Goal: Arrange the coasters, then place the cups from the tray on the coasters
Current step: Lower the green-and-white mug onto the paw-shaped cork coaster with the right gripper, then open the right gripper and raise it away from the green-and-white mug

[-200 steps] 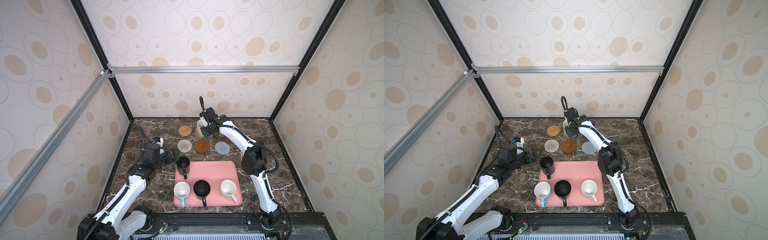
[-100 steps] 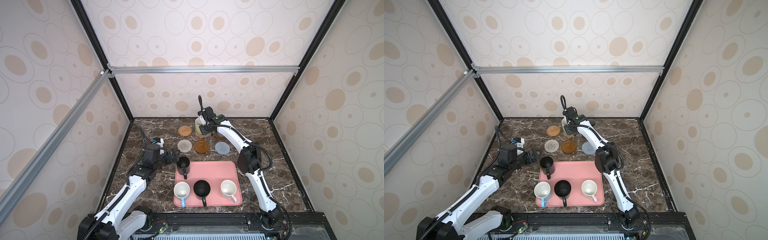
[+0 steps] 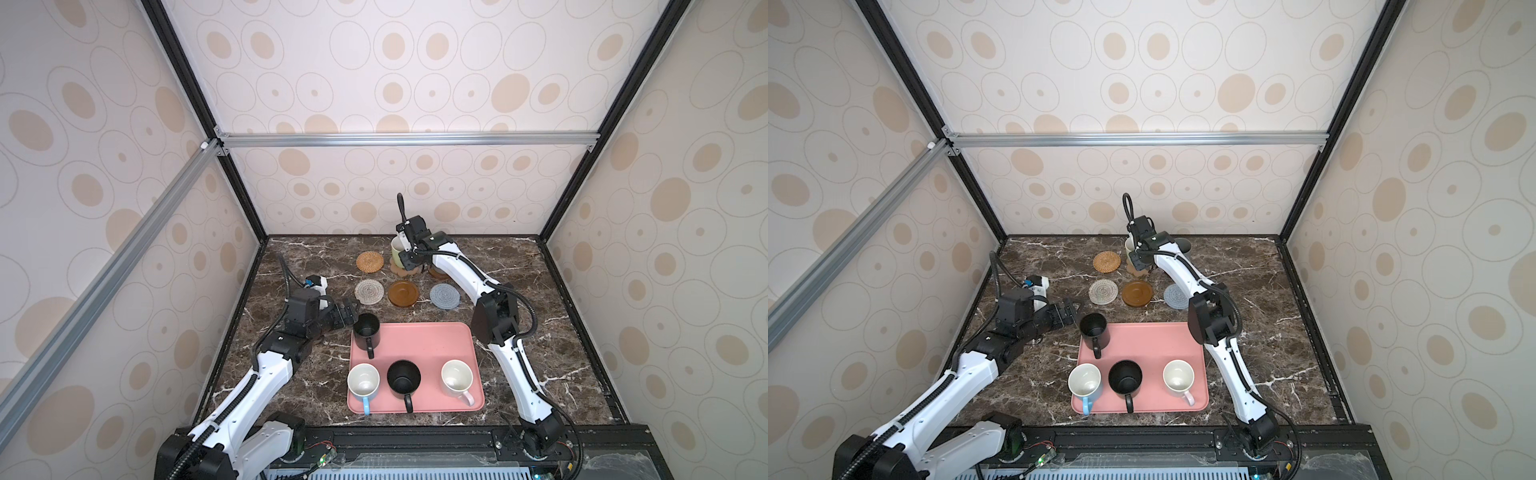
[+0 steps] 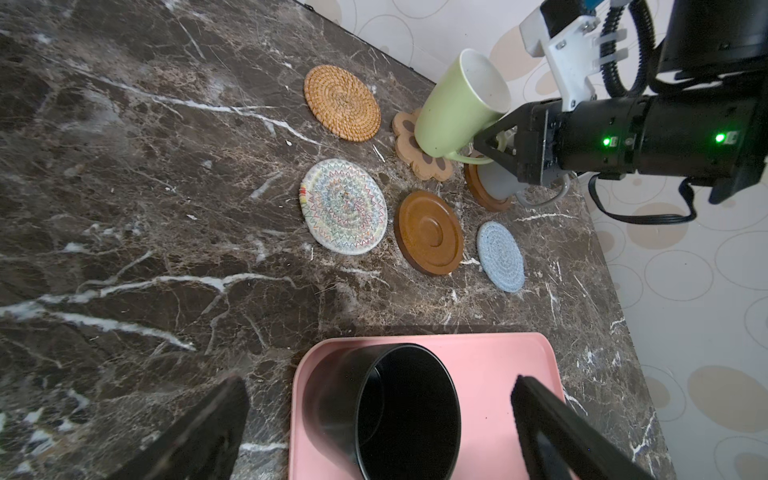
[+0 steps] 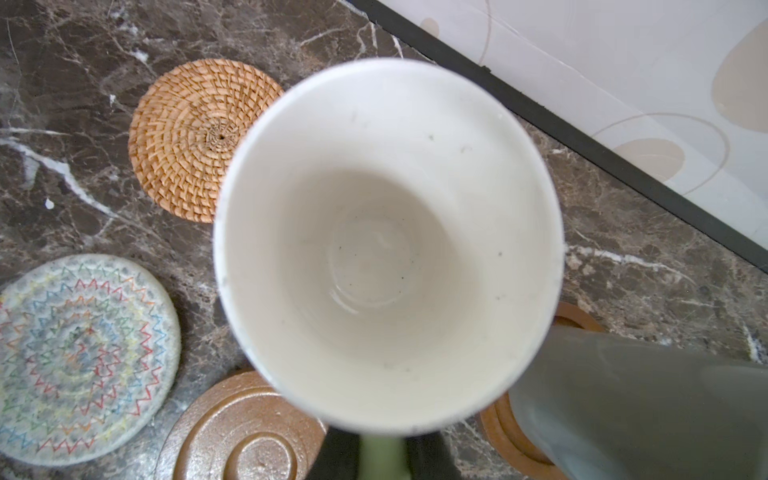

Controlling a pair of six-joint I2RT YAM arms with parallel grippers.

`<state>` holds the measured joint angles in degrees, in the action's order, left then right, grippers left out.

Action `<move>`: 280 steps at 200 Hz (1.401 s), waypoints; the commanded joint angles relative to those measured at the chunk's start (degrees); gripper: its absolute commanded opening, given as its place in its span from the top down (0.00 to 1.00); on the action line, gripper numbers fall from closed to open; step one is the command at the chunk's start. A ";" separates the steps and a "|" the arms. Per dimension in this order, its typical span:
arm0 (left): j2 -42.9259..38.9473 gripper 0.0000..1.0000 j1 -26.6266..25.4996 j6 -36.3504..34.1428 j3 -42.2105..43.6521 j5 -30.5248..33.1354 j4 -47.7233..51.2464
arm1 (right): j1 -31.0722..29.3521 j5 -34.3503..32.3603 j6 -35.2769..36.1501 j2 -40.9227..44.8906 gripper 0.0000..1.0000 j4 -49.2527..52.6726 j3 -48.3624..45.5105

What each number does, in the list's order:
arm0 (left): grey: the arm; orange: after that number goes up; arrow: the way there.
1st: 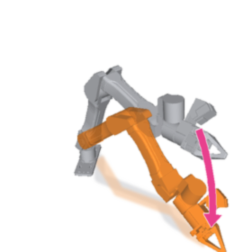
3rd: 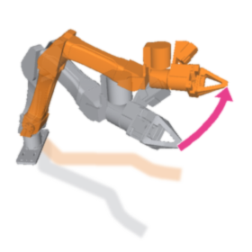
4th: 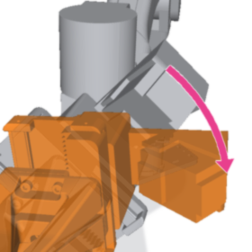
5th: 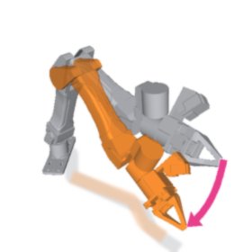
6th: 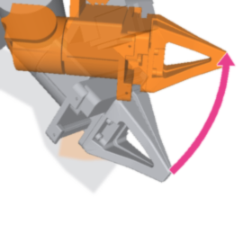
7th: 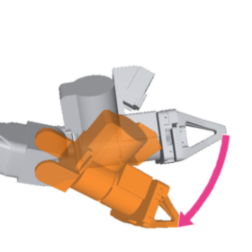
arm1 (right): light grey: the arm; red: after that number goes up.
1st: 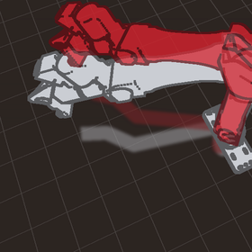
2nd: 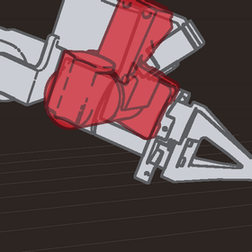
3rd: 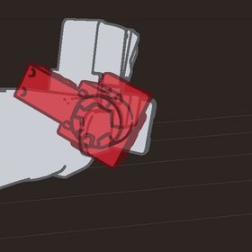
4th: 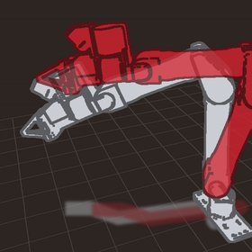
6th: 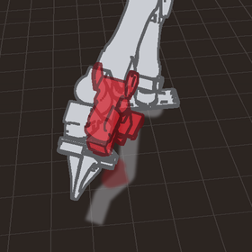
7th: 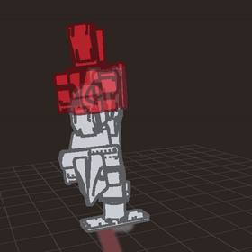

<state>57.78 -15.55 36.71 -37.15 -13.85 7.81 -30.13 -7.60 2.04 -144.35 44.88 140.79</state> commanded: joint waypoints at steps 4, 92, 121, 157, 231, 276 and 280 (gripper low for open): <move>-0.99 0.00 -0.22 0.82 -0.41 0.02 -0.43 | 0.68 -1.27 0.62 -0.37 0.96 -3.96 2.91; -1.22 0.00 -0.25 0.59 -0.43 0.10 0.02 | 0.83 -0.93 -1.05 -1.57 0.95 -3.93 2.56; -1.44 0.00 -0.24 0.56 -0.55 0.26 0.27 | 0.92 -0.77 -1.67 -1.59 0.93 -3.53 2.22; -1.61 0.00 -0.22 0.56 -0.89 0.33 0.58 | 0.95 -0.58 -1.86 -0.59 0.85 -3.44 1.33; -1.35 0.00 -0.22 -0.49 -2.29 0.93 2.16 | 0.95 -1.36 -0.49 3.01 0.63 -2.87 -0.64; -1.01 0.00 -0.22 -1.15 -3.65 1.82 3.45 | 0.88 -1.89 0.06 7.57 0.57 -2.75 -4.15; -0.94 0.00 -0.24 -1.29 -3.96 1.91 3.73 | 0.93 -1.98 0.22 8.18 0.57 -2.92 -4.71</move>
<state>57.08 -15.55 36.62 -37.78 -13.28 9.72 -29.50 -8.58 1.17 -142.12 42.68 138.17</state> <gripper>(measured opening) 0.999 0.420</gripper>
